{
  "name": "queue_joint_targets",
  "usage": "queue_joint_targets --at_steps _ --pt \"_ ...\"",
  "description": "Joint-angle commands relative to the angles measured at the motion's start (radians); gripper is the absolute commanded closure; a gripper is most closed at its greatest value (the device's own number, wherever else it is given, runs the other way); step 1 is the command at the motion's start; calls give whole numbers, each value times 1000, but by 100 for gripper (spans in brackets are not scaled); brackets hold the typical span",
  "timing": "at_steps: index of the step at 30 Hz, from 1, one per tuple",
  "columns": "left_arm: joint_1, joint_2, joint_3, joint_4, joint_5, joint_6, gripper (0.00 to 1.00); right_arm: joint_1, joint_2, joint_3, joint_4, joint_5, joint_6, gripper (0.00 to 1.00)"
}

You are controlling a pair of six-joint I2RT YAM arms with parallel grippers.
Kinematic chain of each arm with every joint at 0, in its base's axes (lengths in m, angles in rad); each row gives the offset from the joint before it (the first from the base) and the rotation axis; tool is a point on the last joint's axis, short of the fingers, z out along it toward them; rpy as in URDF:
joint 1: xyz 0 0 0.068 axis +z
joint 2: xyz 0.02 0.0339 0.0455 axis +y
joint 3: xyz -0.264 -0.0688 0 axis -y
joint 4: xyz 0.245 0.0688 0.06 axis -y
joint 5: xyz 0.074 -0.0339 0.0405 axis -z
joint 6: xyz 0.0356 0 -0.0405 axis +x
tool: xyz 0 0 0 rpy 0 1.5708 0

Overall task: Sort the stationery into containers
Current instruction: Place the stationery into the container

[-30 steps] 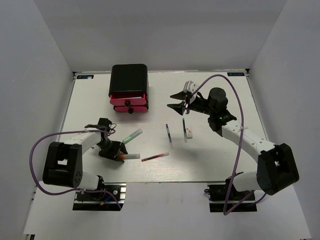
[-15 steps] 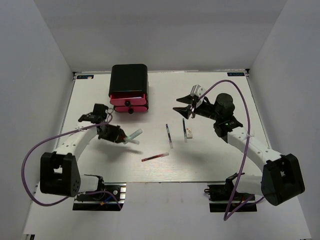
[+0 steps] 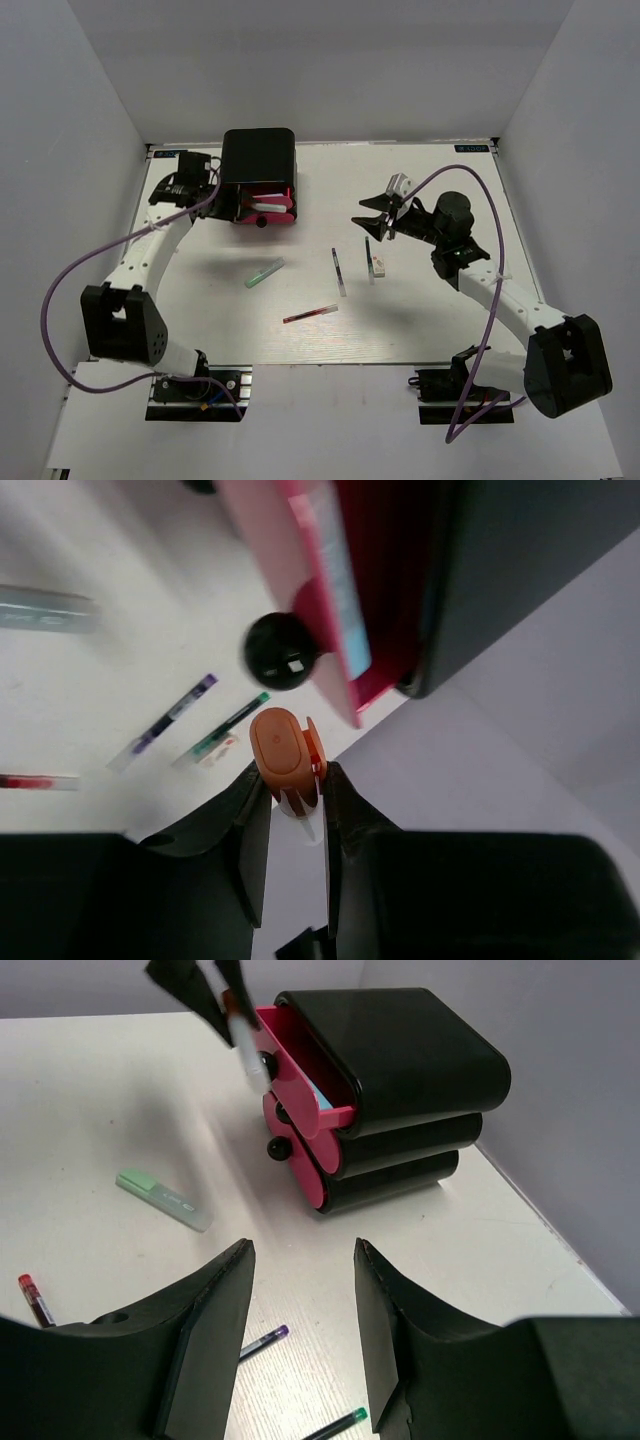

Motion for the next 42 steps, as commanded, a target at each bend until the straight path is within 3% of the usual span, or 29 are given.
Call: queue_joint_targets --at_steps 1,11,20,25,32,36,42 --pt "3 43 121 60 10 -47 99 -11 -42 -19 17 5 -11 50" --pt "13 122 233 66 -53 -87 100 -20 -62 -56 14 8 -5 50" --pt "13 168 233 32 -93 -87 100 -26 -64 -57 15 7 -1 50" --pt "13 178 242 12 -102 -87 95 -26 -64 -57 17 8 2 50" --pt "13 187 242 1 -111 -87 75 -29 -64 -57 17 10 10 48" --pt "13 187 264 1 -111 -87 56 -29 -67 -59 20 7 10 47" --pt "13 176 301 -18 -111 -78 45 -29 -64 -57 22 2 10 46"
